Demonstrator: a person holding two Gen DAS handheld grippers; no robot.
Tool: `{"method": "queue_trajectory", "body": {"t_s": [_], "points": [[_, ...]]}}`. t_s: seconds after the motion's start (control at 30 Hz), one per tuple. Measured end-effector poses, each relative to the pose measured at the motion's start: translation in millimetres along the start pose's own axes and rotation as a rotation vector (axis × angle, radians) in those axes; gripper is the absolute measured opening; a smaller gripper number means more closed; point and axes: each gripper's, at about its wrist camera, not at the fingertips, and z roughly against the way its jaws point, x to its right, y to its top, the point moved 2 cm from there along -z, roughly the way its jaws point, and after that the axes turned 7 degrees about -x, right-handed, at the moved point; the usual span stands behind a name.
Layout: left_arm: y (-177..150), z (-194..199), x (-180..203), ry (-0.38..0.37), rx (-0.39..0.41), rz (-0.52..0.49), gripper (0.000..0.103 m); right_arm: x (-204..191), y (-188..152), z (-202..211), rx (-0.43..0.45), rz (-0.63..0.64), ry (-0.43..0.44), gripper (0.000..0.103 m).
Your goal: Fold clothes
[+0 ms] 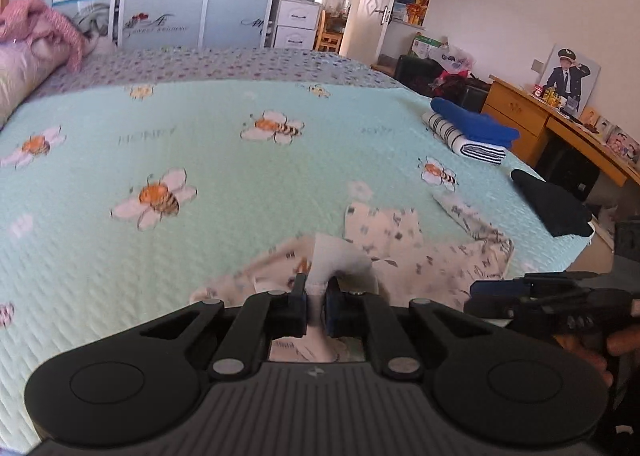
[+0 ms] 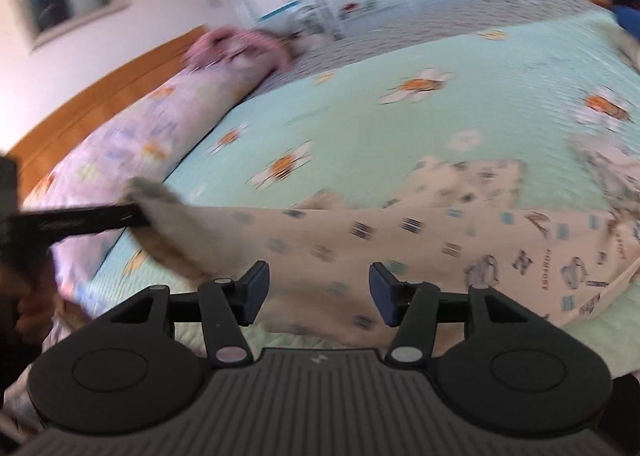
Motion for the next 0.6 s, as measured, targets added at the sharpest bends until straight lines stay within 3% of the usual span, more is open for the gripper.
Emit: {"method": "queue_trajectory", "body": {"t_s": [0.17,0.33,0.5,0.6], "points": [[5,1,5,-0.019,0.017,-0.02,0.007,-40,-21,-5,-0.035,0.202,-0.057,0.067],[8,9,11,-0.037,0.044,-0.066,0.007,-68,-14,-6,0.029,0.332,-0.107,0.068],[6,14,16,-0.057,0.049,-0.093,0.007,-97,-9,-26,0.073,0.575,-0.263,0.068],[2,14,21,-0.071,0.044,-0.12,0.007,-113,-6,-30,0.109,0.685,-0.267,0.068]]}}
